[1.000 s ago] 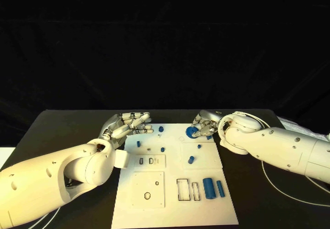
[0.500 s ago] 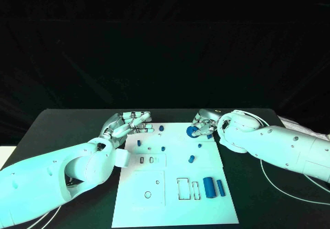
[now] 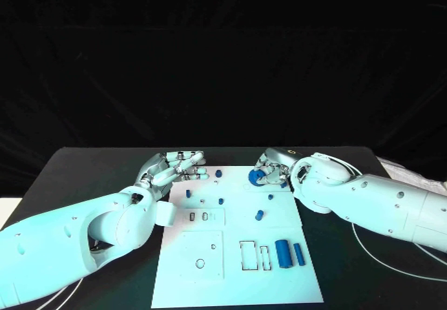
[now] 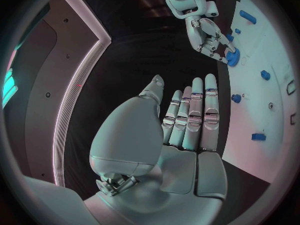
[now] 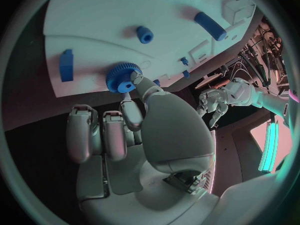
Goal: Assemble the parts on the task board
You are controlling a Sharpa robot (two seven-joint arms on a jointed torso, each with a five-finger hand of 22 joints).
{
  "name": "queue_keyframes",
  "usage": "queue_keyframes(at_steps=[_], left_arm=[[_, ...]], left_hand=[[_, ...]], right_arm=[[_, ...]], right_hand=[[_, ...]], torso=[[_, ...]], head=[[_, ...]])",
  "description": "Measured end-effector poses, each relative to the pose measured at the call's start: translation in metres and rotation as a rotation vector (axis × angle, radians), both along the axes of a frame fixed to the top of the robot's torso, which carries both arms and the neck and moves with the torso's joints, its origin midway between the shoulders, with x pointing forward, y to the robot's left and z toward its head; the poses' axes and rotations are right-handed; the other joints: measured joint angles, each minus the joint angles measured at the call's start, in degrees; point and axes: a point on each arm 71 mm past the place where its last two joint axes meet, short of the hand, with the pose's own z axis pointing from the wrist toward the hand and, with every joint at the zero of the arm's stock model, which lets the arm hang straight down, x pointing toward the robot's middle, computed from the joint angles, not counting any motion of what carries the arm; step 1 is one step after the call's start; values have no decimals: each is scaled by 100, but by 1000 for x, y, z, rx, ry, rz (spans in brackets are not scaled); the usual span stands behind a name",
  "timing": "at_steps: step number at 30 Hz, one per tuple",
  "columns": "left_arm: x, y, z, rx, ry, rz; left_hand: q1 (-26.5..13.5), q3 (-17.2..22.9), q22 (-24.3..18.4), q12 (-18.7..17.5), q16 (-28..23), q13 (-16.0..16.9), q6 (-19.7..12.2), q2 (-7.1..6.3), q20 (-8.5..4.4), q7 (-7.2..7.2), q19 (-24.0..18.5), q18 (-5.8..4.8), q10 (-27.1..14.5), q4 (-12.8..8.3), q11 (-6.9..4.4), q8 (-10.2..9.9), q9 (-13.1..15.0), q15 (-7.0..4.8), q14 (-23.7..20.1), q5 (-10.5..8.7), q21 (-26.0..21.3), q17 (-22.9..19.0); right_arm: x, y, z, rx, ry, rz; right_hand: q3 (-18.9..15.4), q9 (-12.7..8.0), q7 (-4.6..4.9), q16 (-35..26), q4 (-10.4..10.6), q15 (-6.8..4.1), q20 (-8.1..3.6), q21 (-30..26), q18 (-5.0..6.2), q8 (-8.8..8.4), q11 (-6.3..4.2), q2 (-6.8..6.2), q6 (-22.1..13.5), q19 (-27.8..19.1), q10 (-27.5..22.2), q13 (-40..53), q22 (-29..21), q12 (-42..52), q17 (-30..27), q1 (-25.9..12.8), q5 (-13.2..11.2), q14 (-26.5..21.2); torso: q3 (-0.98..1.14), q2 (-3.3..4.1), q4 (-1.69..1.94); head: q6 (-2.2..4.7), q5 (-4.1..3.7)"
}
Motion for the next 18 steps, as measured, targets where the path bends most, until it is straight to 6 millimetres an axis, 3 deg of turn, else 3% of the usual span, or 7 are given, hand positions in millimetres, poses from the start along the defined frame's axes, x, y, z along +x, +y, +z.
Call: queue_keyframes(at_steps=[10,18], left_arm=[[1,-1,0,-4,4,-4],[1,-2,-1,-6,6,-7]], left_hand=[[0,0,-5,0,0,1,0,0,0,0,0,0,0,0,0,0,0,0,0,0,0,-1],[0,0,-5,0,0,1,0,0,0,0,0,0,0,0,0,0,0,0,0,0,0,-1]], right_arm=[[-9,38,13,63,-67,72],[-9,75,11,78,-74,124]], right_hand=[[38,-9,0,0,7,0,0,27,-1,0,-19,56,0,0,19,-12,13,-48,0,-56,0,0],[37,-9,0,0,7,0,-20,27,0,0,-19,80,0,20,19,-8,37,-50,-1,-80,-5,0]], torso=[[-10,-1,16],[-21,7,24]], head=[[25,20],[20,49]])
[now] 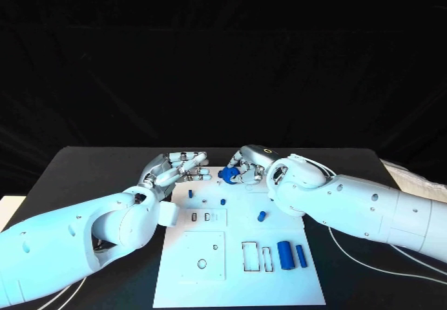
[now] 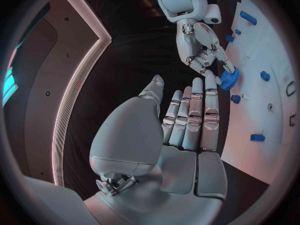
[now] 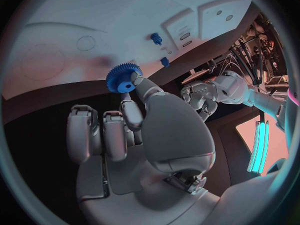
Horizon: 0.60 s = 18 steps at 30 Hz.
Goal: Assemble the parts on the task board
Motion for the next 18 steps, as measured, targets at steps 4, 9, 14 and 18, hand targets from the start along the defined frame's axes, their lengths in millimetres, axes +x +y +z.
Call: queue_keyframes(at_steps=[4,9,14,18], left_arm=[[0,0,0,0,1,0],[0,-1,0,-2,1,-2],[1,-1,0,-1,1,-1],[1,-1,0,-1,1,0]], left_hand=[[0,0,0,0,0,0,0,0,0,0,0,0,0,0,0,0,0,0,0,0,0,0],[0,0,0,0,0,0,0,0,0,0,0,0,0,0,0,0,0,0,0,0,0,0],[0,0,0,0,0,0,0,0,0,0,0,0,0,0,0,0,0,0,0,0,0,-1],[0,0,1,0,0,1,0,0,0,0,0,0,0,0,0,0,0,0,0,0,0,-1]], right_arm=[[0,15,-9,-3,10,19],[-1,24,-18,-12,17,30],[0,30,-22,-17,11,40],[0,33,-23,-21,6,47]], right_hand=[[0,0,0,0,0,0,0,0,0,0,0,3,0,0,0,1,0,-1,0,-4,-7,0],[0,0,0,0,0,0,0,0,0,0,0,3,0,0,0,7,7,-1,0,-6,-12,0],[9,-263,0,0,-7,0,0,0,0,-1,-1,18,0,0,0,17,7,-2,4,-22,6,0],[41,-256,0,0,7,0,0,0,0,-1,-1,17,0,-1,0,12,7,-2,4,-22,15,0]], torso=[[0,2,4],[-1,4,9],[0,5,9],[3,6,3]], head=[[-5,10],[-14,9],[-24,22],[-31,42]])
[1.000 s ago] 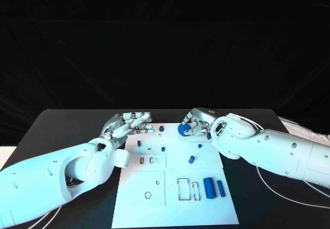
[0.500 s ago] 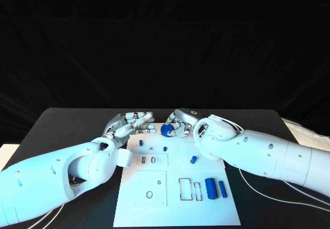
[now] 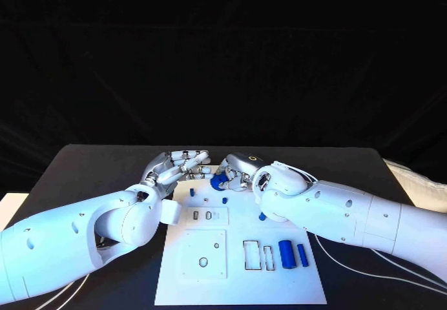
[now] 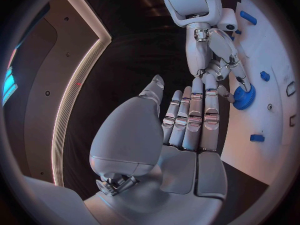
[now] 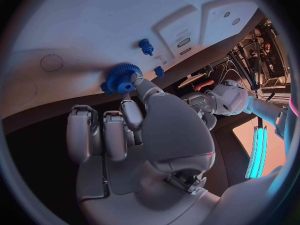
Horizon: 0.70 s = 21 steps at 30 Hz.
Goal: Assemble the parts on the task board
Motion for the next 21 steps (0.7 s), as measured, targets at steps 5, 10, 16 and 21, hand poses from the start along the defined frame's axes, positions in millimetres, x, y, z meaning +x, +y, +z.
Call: queue_keyframes(at_steps=[5,10,16,21], left_arm=[[0,0,0,1,0,2],[1,1,0,1,0,2],[1,1,0,1,0,3],[1,1,0,1,0,3]], left_hand=[[0,0,0,0,0,0,0,0,0,0,0,0,0,0,0,0,0,0,0,0,0,0],[0,0,0,-19,0,0,0,0,0,0,0,0,0,0,0,-23,0,0,0,0,0,3],[0,-16,0,-30,0,0,0,0,0,0,0,0,0,-16,0,-23,0,0,0,0,-24,12],[0,-16,1,-30,0,0,0,0,0,0,0,0,0,-16,0,-23,0,0,0,0,-24,12]], right_arm=[[0,1,-1,-4,-4,4],[0,1,-2,-9,-4,3],[0,0,-5,-17,4,3],[0,-2,-6,-21,7,-1]], right_hand=[[38,0,0,0,30,0,0,0,0,0,-9,-63,0,0,9,-29,8,-58,0,-63,0,0],[79,3,35,0,64,56,37,0,1,-163,133,-154,-37,26,-131,-280,8,-363,-1,-259,3,12],[-62,207,229,0,139,207,207,0,0,-292,328,-315,-1275,-22,-377,-548,-17,-700,-1,-460,-79,0],[-164,215,257,0,239,227,248,0,1,-292,335,-374,-1320,-22,-388,-572,-17,-719,-2,-486,-79,20]], torso=[[4,0,-3],[6,-1,-3],[7,-2,-4],[8,-2,-6]], head=[[-12,28],[-8,36],[3,38],[5,30]])
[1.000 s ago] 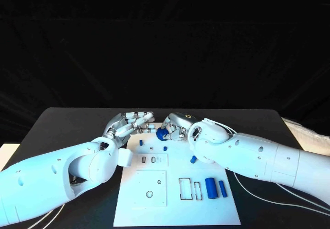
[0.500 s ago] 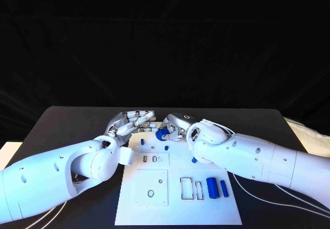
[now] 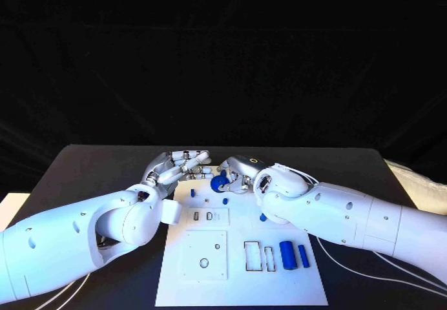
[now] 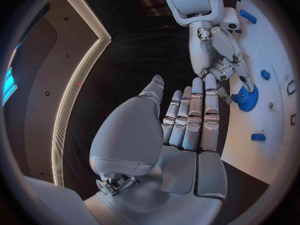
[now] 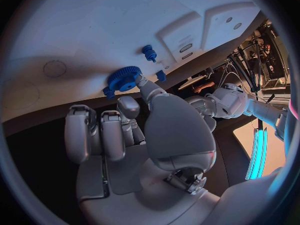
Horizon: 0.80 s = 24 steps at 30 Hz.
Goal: Assemble the parts on the task board
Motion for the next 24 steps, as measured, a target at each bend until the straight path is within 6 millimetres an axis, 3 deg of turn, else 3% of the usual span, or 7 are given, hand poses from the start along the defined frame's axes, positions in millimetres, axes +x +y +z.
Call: queue_keyframes(at_steps=[8,14,19,24], left_arm=[[1,2,0,3,1,5],[2,5,-1,6,1,12],[2,8,-1,9,2,18],[3,13,-2,13,2,28]], left_hand=[[0,0,-5,0,0,0,0,0,0,0,0,0,0,0,0,0,0,0,0,0,0,-1],[0,0,-5,0,0,0,0,0,0,0,0,0,0,0,0,1,0,0,0,0,0,-1],[0,0,-4,0,0,0,0,0,0,0,0,0,0,0,0,1,0,0,0,0,0,-1],[0,0,-4,0,0,0,0,0,0,0,0,0,0,0,0,1,0,0,0,0,0,-1]], right_arm=[[-5,-12,4,17,-9,-5],[-13,-39,18,66,-37,-19],[-15,-83,35,104,-50,-58],[-14,-134,44,132,-44,-92]], right_hand=[[-70,54,-49,0,70,0,20,22,0,78,-22,1,504,20,23,127,49,124,-1,-1,125,0],[-98,63,-68,0,97,0,20,22,-1,89,-62,4,639,21,65,235,58,215,-1,1,209,0],[-109,63,-73,0,109,0,20,22,0,112,-82,7,663,21,85,277,73,259,-1,70,214,0],[-149,52,-73,0,69,0,-3,45,0,111,-66,-57,663,43,101,327,81,305,-2,134,214,0]], torso=[[3,0,-4],[3,-8,-15],[5,-27,-39],[12,-59,-101]], head=[[-10,-1],[3,-17],[7,-25],[0,-17]])
